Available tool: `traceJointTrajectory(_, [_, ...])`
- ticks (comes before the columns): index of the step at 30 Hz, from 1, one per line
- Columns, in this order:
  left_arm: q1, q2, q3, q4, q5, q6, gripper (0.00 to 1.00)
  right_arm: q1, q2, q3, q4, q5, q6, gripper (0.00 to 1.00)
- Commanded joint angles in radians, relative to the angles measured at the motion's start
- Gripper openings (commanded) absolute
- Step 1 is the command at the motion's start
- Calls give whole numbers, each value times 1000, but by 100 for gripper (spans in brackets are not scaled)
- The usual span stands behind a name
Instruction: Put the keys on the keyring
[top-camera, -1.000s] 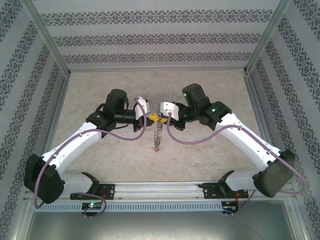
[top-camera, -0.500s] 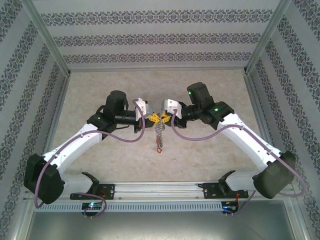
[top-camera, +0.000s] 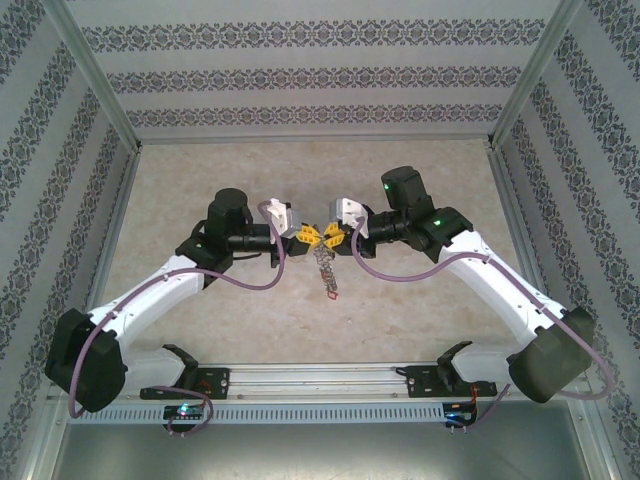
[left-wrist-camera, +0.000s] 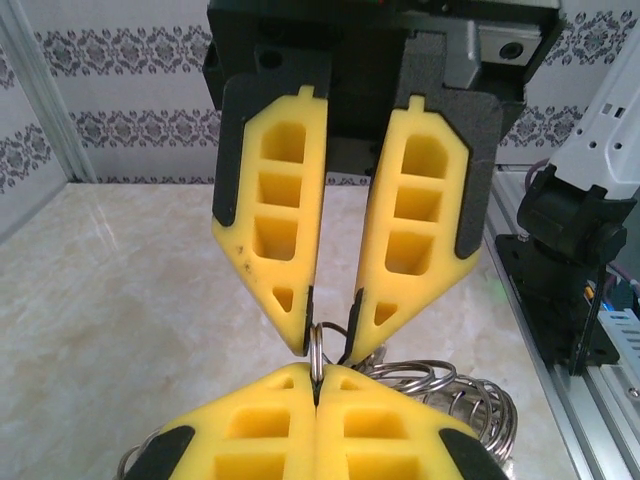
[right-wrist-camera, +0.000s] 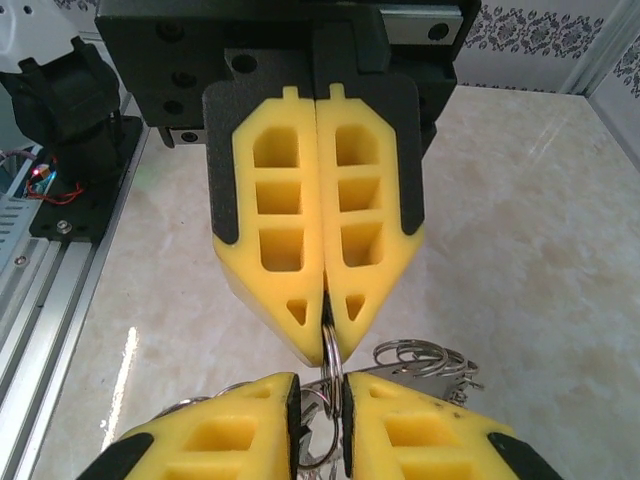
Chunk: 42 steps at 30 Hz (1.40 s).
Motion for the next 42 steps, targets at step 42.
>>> traceJointTrajectory(42, [-15, -25, 81, -197, -23, 142, 27, 2, 20, 20, -31, -31, -9, 0])
